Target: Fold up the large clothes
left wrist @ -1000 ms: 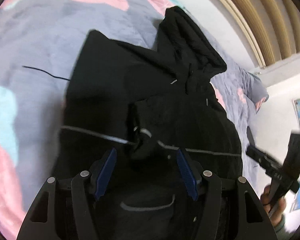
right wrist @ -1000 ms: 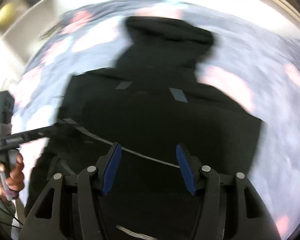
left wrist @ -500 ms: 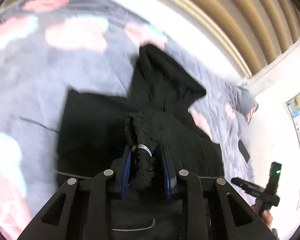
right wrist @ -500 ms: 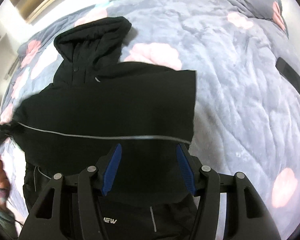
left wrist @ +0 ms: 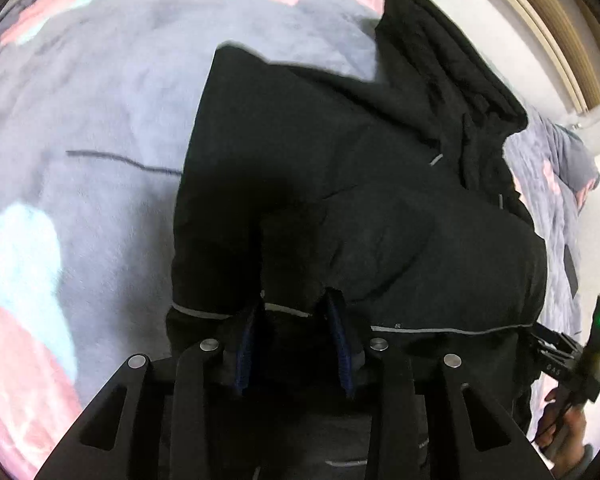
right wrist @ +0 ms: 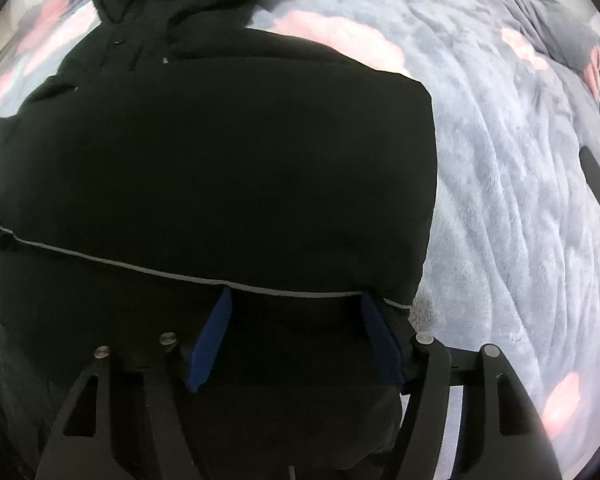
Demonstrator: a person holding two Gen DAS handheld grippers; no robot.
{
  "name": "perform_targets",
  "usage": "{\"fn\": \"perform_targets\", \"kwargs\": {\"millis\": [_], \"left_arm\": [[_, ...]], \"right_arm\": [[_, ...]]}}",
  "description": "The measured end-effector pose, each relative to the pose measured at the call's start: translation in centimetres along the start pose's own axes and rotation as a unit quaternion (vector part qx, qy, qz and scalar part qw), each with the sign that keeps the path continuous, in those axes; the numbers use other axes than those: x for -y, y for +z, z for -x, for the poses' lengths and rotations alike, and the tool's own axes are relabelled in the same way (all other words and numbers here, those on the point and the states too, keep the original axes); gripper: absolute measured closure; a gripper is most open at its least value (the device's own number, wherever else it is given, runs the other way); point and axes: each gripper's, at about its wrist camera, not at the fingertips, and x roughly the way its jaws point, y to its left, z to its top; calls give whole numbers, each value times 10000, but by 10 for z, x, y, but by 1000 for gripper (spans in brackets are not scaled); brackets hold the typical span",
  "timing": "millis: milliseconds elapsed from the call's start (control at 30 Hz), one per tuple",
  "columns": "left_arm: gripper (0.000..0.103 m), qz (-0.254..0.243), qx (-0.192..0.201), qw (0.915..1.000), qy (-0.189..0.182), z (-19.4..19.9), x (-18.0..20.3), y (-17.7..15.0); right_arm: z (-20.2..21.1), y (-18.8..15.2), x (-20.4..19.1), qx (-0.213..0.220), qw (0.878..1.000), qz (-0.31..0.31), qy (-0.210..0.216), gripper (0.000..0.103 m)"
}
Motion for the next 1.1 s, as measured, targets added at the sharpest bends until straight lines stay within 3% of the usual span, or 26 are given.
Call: {"fn": "perform_targets", "kwargs": {"millis": [167, 267, 333, 400, 533, 767, 967, 1100], "left_arm": [[61, -199, 734, 9969, 223, 67, 8, 3], [58, -359, 936, 9949, -61, 88, 14, 6], [58, -567, 826, 9948, -184, 78, 31, 13], [58, -741, 619, 9953, -83, 56, 45, 12], [58, -589, 117, 9982, 79, 3, 42, 3], [58, -858, 9, 9943, 629, -34, 55, 1], [57, -831, 17, 9946, 622, -22, 62, 2], [57, -975, 254, 9947, 201, 23, 76, -7]], "right_arm": [[23, 8, 6, -76, 9999, -73, 111, 34], [57, 17, 1, 382, 9984, -105, 392, 34], [66, 25, -10, 596, 9975, 26, 390, 34], [63, 31, -23, 656, 9971, 165, 356, 34], [32, 37, -42, 393, 9984, 272, 288, 34], [-2, 30, -53, 280, 9985, 470, 53, 32], [-5, 36, -53, 130, 9988, 458, 63, 30], [26, 33, -41, 59, 9993, 143, 350, 30]]}}
